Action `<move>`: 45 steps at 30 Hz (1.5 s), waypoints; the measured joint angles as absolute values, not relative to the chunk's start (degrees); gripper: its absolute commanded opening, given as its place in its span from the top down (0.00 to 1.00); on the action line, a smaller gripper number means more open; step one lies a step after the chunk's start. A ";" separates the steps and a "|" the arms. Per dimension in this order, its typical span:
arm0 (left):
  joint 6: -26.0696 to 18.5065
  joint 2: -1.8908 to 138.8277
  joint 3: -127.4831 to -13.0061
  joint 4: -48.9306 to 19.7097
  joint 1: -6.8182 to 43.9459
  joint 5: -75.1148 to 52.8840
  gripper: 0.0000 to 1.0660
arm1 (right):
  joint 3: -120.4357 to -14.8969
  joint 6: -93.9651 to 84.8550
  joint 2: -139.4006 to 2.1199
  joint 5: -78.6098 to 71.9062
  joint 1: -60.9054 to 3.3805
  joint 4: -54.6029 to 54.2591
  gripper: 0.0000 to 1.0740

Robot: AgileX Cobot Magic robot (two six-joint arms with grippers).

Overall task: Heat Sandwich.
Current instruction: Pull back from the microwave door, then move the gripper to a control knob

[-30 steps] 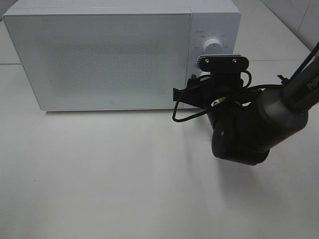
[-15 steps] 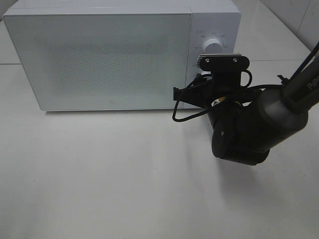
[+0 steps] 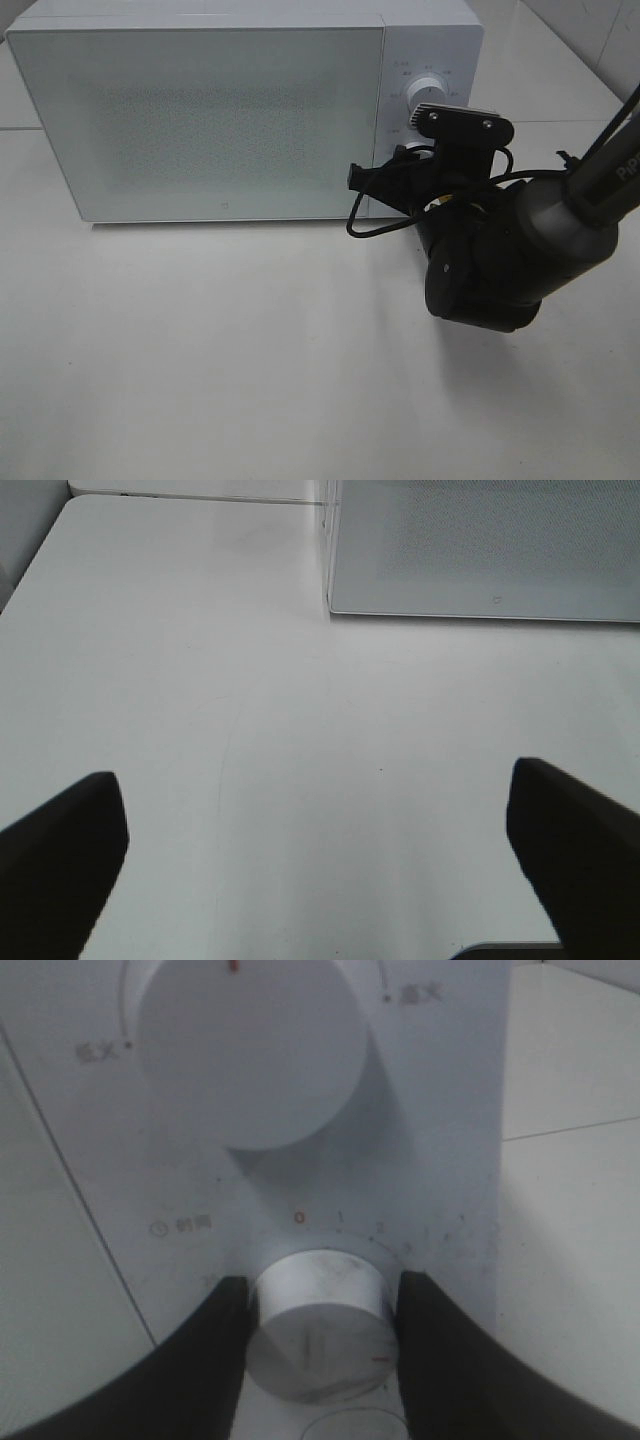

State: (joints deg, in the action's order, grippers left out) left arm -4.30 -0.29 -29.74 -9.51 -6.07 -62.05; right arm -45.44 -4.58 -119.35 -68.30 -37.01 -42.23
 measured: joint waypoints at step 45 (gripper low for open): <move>-4.30 -0.29 -29.74 -9.51 -6.07 -62.05 0.08 | -45.26 83.02 -119.75 -68.58 -36.55 -41.77 0.89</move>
State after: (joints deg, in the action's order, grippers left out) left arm -4.30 -0.29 -29.74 -9.51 -6.07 -62.05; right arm -45.26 83.02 -119.75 -68.58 -36.55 -41.77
